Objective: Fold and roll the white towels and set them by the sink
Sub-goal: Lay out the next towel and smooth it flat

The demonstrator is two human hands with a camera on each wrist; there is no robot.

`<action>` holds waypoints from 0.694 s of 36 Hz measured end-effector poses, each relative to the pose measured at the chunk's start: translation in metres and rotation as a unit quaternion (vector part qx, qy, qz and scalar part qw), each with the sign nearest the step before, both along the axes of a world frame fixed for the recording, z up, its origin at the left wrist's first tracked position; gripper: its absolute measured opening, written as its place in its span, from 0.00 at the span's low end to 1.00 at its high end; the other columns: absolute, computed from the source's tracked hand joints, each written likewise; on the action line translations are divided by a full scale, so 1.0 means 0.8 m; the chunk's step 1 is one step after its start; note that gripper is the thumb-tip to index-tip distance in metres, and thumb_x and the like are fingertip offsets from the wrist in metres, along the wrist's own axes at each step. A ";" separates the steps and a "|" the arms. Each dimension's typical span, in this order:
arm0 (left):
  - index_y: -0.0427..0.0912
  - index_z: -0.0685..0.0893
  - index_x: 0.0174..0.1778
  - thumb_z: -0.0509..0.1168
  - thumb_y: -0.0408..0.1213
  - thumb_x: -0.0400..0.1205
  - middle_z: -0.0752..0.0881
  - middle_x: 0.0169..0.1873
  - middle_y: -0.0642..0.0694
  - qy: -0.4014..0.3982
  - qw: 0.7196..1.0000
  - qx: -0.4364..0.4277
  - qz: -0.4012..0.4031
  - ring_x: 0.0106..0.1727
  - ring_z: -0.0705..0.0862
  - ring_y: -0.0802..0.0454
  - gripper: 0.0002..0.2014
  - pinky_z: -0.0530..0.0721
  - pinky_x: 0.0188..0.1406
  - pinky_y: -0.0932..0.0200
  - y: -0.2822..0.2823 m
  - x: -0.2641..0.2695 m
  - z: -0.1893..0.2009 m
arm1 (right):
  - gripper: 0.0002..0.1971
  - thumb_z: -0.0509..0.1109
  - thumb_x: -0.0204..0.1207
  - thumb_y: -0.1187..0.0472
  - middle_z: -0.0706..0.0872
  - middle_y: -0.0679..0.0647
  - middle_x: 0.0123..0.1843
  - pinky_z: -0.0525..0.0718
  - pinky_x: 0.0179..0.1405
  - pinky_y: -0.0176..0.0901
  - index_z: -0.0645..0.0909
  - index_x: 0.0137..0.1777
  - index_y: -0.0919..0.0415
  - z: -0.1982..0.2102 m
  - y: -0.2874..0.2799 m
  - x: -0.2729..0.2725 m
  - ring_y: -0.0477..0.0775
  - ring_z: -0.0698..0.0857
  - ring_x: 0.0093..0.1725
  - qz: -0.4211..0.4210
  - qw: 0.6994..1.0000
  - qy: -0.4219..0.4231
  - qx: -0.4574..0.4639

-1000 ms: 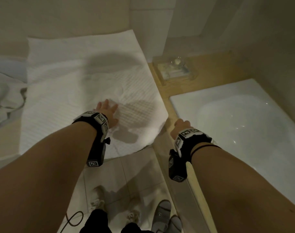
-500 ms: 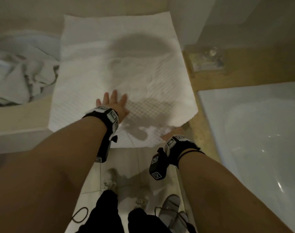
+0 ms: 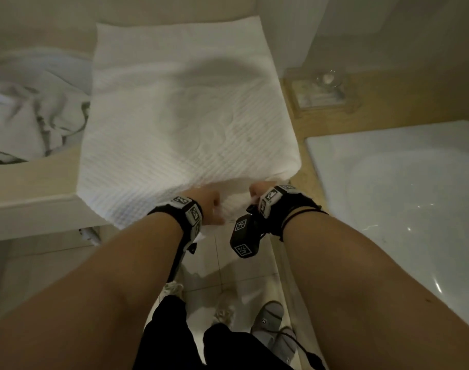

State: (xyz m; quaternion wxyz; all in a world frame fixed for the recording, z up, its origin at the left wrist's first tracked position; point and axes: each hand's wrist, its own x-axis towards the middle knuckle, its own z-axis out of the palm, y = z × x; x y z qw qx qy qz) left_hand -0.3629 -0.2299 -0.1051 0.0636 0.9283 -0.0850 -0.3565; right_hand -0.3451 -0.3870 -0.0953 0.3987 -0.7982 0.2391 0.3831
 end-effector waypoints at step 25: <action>0.39 0.84 0.63 0.60 0.23 0.77 0.83 0.62 0.39 0.079 0.984 -0.087 0.135 0.65 0.79 0.41 0.19 0.77 0.62 0.52 0.013 0.038 0.020 | 0.42 0.70 0.78 0.57 0.56 0.63 0.82 0.67 0.75 0.49 0.46 0.83 0.65 -0.033 -0.001 -0.008 0.62 0.63 0.79 0.014 0.999 -0.045 -0.011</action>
